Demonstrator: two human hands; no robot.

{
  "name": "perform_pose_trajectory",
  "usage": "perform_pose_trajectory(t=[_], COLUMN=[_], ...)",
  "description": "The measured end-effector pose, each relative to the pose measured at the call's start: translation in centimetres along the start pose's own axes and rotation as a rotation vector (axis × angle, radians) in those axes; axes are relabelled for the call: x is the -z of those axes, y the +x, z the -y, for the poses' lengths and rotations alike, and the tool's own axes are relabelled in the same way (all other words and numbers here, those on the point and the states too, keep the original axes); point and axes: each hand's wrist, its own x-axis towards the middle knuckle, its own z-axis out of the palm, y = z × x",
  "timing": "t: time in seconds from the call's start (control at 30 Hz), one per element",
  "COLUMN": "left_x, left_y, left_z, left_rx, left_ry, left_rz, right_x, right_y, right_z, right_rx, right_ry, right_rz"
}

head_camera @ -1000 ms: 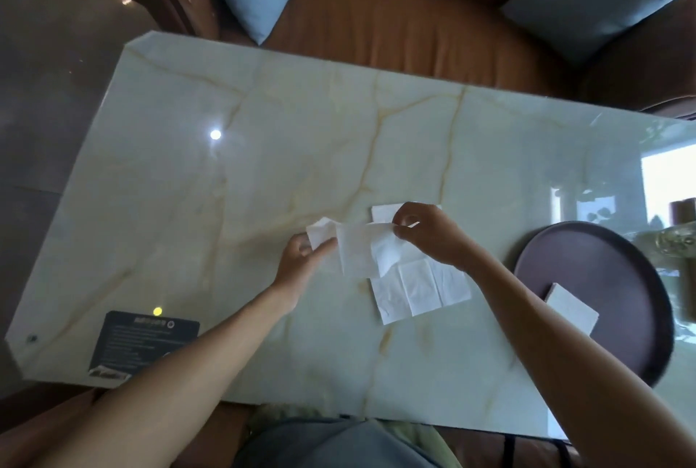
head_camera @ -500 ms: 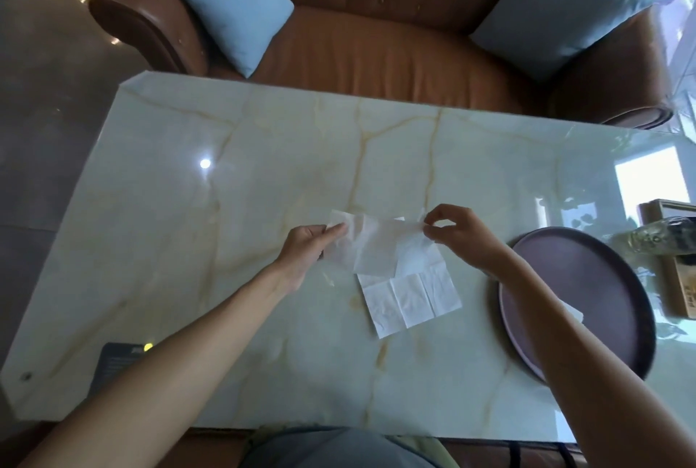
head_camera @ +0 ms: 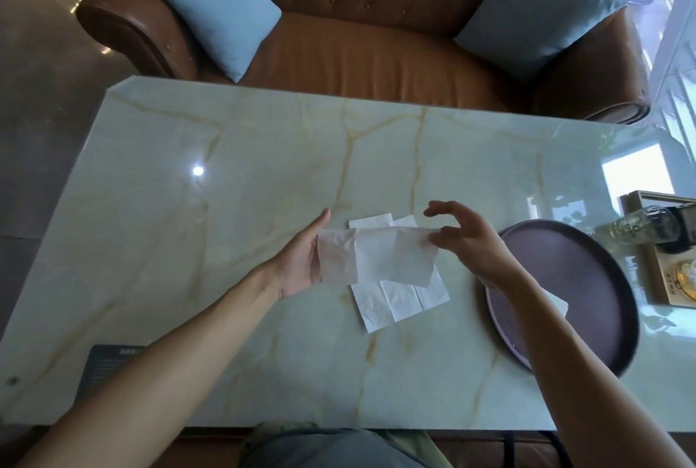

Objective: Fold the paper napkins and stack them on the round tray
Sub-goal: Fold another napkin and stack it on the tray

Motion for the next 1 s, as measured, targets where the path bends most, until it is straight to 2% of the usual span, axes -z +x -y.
perform_pose_trajectory(t=[0.1, 0.17, 0.37, 0.57, 0.67, 0.73, 0.87, 1.0], left_x=[-1.1, -2.0, -4.1, -5.6, -6.3, -6.3, -5.2, -4.5], left_y=[0.7, 0.9, 0.3, -1.0, -1.4, -1.5, -1.4, -1.3], left_z=[0.6, 0.8, 0.6, -0.4, -0.8, -0.9, -0.7, -0.2], left_rx=[-0.035, -0.122, -0.340, -0.489, -0.549, -0.573, -0.627, -0.622], left_ry=[0.048, 0.054, 0.189, 0.246, 0.294, 0.377, 0.627, 0.851], left_rz=[-0.122, -0.173, -0.236, -0.276, -0.362, -0.418, -0.393, -0.505], right_x=[1.2, 1.8, 2.4, 2.6, 2.4, 2.2, 1.6, 1.0], right_y=[-0.7, -1.0, -1.8, -2.0, -1.9, -1.7, -1.4, -1.1], right_z=[-0.3, -0.8, -1.4, -1.4, -1.2, -1.1, -1.0, -0.9], right_rx=[-0.022, -0.037, -0.045, -0.018, -0.002, 0.011, 0.042, 0.036], right_ry=[0.013, -0.008, -0.073, -0.061, -0.024, -0.053, -0.223, -0.351], right_rz=[0.049, 0.001, -0.134, -0.131, -0.119, -0.119, -0.150, -0.180])
